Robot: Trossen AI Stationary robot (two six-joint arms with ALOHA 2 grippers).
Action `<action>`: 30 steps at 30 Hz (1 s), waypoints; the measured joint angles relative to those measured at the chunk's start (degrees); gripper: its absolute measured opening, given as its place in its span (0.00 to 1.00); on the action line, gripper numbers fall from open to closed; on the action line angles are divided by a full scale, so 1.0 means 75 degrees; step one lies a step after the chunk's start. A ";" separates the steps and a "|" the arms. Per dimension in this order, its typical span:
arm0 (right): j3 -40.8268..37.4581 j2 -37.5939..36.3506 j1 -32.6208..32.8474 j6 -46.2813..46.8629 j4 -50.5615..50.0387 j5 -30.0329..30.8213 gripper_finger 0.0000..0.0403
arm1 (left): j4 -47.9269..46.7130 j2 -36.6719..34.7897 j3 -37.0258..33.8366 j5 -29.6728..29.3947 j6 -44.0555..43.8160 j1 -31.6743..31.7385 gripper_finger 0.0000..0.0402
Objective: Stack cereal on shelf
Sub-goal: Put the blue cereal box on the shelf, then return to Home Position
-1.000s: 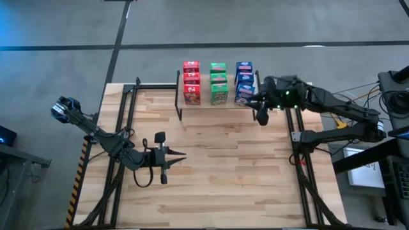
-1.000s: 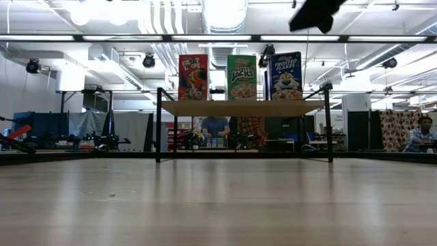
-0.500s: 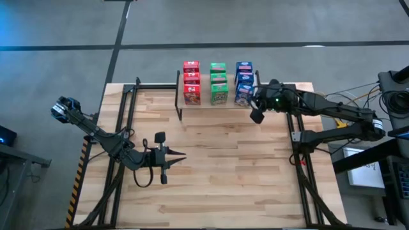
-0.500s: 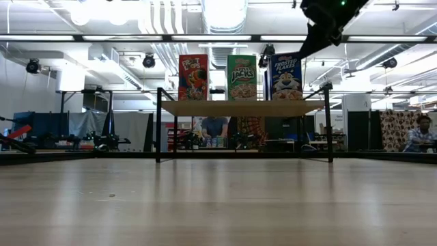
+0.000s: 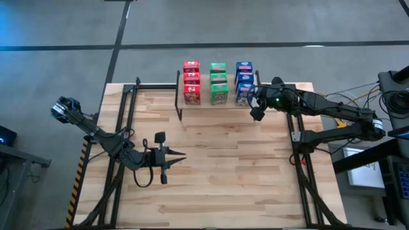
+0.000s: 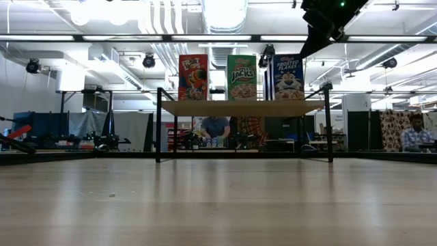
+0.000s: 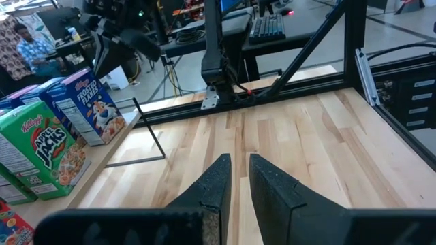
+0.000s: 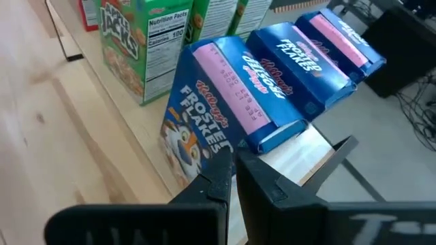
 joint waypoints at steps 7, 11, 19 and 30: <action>-0.0003 -0.0034 -0.0001 0.0167 -0.0234 -0.0502 0.03 | 0.0000 0.0000 0.0000 0.0000 -0.0003 0.0000 0.09; -0.0141 -0.0010 0.0004 0.0403 -0.0205 -0.1170 0.03 | -0.0003 0.0000 0.0000 0.0000 -0.0020 -0.0002 0.09; -0.0913 0.0072 0.0004 0.0221 0.0918 -0.1194 0.03 | -0.0018 0.0000 0.0000 0.0000 -0.0015 -0.0002 0.09; -0.1198 0.0090 0.0011 0.0005 0.1378 -0.0895 0.03 | -0.0032 0.0000 0.0000 0.0000 0.0107 -0.0002 0.09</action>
